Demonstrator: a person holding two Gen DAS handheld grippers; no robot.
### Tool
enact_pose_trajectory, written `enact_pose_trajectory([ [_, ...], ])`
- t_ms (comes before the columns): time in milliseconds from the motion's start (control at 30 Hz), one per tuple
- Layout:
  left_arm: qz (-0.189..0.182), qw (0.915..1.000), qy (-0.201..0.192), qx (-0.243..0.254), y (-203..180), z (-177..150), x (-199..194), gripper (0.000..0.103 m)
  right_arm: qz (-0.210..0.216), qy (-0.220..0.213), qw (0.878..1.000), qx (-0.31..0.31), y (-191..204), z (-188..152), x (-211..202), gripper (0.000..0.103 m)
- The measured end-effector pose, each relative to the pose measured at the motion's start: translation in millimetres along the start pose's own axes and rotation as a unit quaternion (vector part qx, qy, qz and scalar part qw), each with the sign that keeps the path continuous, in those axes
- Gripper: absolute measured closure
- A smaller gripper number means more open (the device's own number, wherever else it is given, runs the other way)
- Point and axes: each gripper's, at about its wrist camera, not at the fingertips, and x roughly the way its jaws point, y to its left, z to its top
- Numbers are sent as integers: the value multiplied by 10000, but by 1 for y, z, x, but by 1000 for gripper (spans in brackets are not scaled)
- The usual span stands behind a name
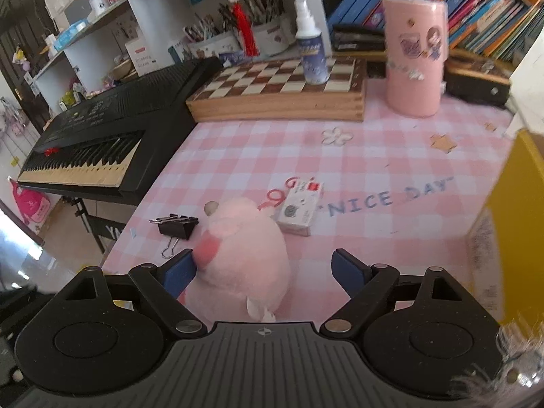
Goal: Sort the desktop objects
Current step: 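Grasp the yellow tape roll with the left tool while the right tool grasps the pink pig plush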
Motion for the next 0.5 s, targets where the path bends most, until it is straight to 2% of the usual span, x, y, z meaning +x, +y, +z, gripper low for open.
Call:
enact_pose_trajectory([
  [167,-61,9999,13,-81,5,-2,-2,69,208,219,9995,-63,7,-1,22,15],
  [233,-119,9998,30,-134,7,-4,0,69,303,310,9989,-151,9,-4,29,20],
  [267,-129,9997,49,-178,8,-4,0,69,378,347,9986,-149,10,-5,31,36],
  [300,-124,9997,40,-203,10,-5,-1,69,522,348,9979,-132,11,-6,30,41],
  [400,-136,9995,-72,-258,12,-2,-8,69,406,206,9985,-310,15,-6,18,45],
  [500,-225,9990,-216,-326,14,2,-15,69,378,21,9991,-199,10,-4,0,45],
])
